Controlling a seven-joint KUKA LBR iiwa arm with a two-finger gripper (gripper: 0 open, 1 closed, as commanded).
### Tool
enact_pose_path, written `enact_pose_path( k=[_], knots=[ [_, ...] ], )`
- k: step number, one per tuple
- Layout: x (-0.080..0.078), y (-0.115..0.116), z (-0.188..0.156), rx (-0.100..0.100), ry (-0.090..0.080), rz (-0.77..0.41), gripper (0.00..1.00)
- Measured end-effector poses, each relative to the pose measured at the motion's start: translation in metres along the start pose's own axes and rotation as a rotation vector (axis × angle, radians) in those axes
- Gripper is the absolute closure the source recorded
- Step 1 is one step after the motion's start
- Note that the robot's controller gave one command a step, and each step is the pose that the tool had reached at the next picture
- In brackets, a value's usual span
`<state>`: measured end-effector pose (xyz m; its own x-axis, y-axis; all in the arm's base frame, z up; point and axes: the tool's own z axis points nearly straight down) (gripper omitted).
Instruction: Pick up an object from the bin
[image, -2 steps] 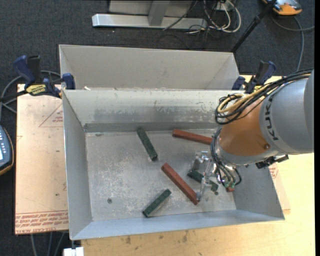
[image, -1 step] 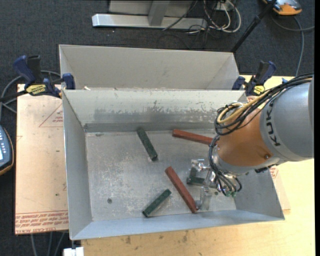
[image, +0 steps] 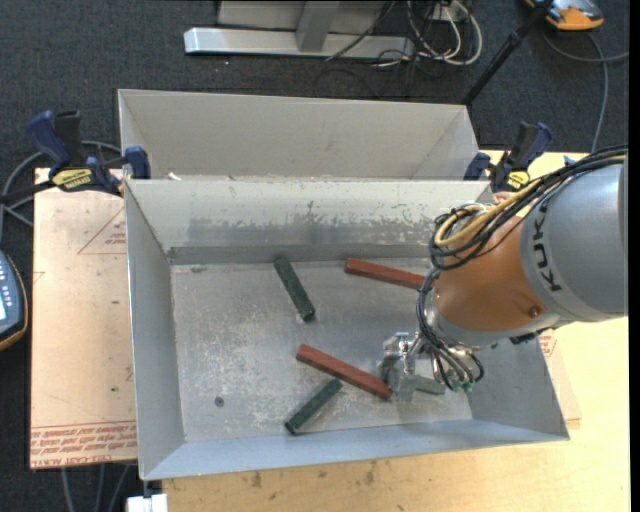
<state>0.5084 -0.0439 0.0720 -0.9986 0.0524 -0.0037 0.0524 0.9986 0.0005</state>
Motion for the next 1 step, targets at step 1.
enact_pose_path(
  k=[1],
  knots=[
    [-0.0301,0.0254,-0.0014,0.0,-0.001,0.218,1.0]
  ],
)
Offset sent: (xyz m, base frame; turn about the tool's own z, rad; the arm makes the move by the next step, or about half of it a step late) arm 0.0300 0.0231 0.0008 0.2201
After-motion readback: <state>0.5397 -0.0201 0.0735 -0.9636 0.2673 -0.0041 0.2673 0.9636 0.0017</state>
